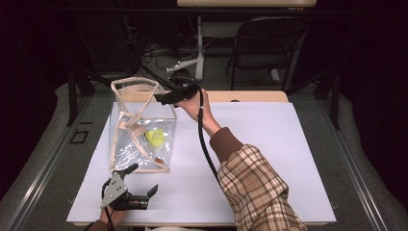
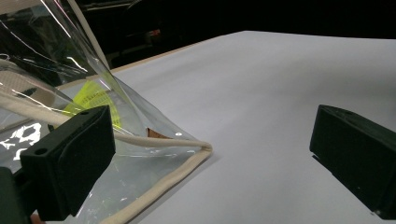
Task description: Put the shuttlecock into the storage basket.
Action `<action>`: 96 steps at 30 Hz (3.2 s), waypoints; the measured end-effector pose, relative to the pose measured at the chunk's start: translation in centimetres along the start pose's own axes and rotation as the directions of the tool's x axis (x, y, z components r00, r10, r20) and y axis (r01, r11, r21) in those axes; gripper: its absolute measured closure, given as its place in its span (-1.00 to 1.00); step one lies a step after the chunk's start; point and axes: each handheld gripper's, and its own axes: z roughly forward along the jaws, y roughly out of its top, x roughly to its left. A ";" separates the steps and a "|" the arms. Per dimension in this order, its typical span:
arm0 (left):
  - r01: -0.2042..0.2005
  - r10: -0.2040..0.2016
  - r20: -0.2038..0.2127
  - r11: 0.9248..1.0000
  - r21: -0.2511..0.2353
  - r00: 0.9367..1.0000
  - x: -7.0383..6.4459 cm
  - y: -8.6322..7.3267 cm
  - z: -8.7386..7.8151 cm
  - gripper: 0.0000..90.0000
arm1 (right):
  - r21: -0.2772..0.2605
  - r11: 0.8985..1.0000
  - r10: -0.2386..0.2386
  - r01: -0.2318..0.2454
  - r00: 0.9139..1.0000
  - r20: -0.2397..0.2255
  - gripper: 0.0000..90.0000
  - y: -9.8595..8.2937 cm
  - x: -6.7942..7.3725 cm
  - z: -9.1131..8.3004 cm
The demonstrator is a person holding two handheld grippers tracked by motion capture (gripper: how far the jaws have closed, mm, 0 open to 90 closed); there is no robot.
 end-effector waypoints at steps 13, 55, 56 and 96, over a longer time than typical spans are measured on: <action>0.002 -0.002 -0.005 1.000 0.005 1.000 0.1 0.0 0.1 -1.00 | -0.025 1.000 -0.006 0.006 1.000 0.001 -0.88 -1.3 -0.7 -2.5; -0.004 0.004 0.001 1.000 0.007 1.000 -0.1 0.0 0.0 -1.00 | -0.111 0.992 -0.056 0.064 0.996 0.073 -0.98 -8.8 -1.0 -13.1; -0.003 0.003 0.001 1.000 0.007 1.000 -0.1 -0.1 0.0 -1.00 | -0.112 0.991 -0.058 0.066 0.995 0.075 -0.98 -9.1 -1.0 -13.3; -0.004 0.004 -0.003 1.000 0.009 1.000 -0.1 -0.1 0.1 -1.00 | -0.127 0.989 -0.053 0.075 0.985 0.164 -0.98 -20.5 0.2 -20.8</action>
